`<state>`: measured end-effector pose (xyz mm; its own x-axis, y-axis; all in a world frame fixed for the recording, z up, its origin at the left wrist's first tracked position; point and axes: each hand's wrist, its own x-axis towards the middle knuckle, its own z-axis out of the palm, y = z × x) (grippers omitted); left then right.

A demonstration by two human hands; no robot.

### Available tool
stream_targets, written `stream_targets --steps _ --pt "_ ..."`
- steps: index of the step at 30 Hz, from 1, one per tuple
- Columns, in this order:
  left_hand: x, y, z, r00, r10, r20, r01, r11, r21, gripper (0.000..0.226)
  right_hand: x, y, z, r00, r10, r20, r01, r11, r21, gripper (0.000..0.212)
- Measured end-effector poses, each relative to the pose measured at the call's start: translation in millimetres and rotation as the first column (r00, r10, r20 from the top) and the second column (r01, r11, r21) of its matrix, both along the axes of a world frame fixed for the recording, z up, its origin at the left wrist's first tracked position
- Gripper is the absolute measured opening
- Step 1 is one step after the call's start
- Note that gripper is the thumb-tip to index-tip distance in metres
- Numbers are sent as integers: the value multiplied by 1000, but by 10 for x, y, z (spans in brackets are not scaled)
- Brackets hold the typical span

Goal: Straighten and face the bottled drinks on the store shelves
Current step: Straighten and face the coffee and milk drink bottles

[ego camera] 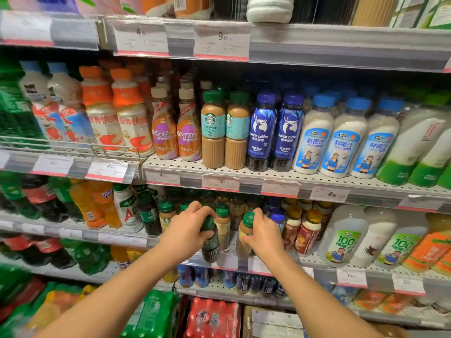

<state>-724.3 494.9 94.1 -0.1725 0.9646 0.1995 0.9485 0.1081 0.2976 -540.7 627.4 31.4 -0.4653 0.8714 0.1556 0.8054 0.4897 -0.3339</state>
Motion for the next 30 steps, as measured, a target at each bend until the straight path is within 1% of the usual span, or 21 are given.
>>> stream_targets --steps 3,7,13,16,20,23,25,26,28,29,30 --pt "-86 -130 23 1000 25 12 -26 1000 12 41 -111 48 -69 1000 -12 13 12 1000 -25 70" --pt "-140 -262 18 999 29 41 -30 999 30 43 -224 89 -60 999 -32 16 32 998 -53 64" --pt "-139 -349 39 999 8 44 -10 999 31 45 -340 141 -18 996 -56 67 60 996 -59 51" --pt "-113 -371 69 999 1 42 -3 1000 30 45 -360 148 -12 994 -68 80 73 995 -67 50" --pt "-56 -358 119 1000 -13 29 12 1000 24 45 -352 144 -12 996 -74 58 79 992 -95 47" --pt "10 -331 174 1000 -27 6 26 999 25 45 -283 102 34 997 -78 -3 77 990 -116 50" --pt "60 -300 228 999 -42 -9 42 999 32 43 -184 23 71 993 -89 -83 79 990 -117 55" --pt "87 -278 263 999 -52 -9 52 998 40 42 -118 -35 96 987 -84 -136 68 991 -116 54" --pt "143 -222 338 997 -72 -9 72 996 58 41 34 -177 187 967 -39 -252 6 992 -130 38" --pt "175 -194 381 997 -80 -8 80 994 69 41 113 -251 251 947 -6 -322 -50 985 -165 30" --pt "210 -166 423 996 -89 -8 89 993 79 41 190 -326 320 924 27 -382 -117 970 -213 26"
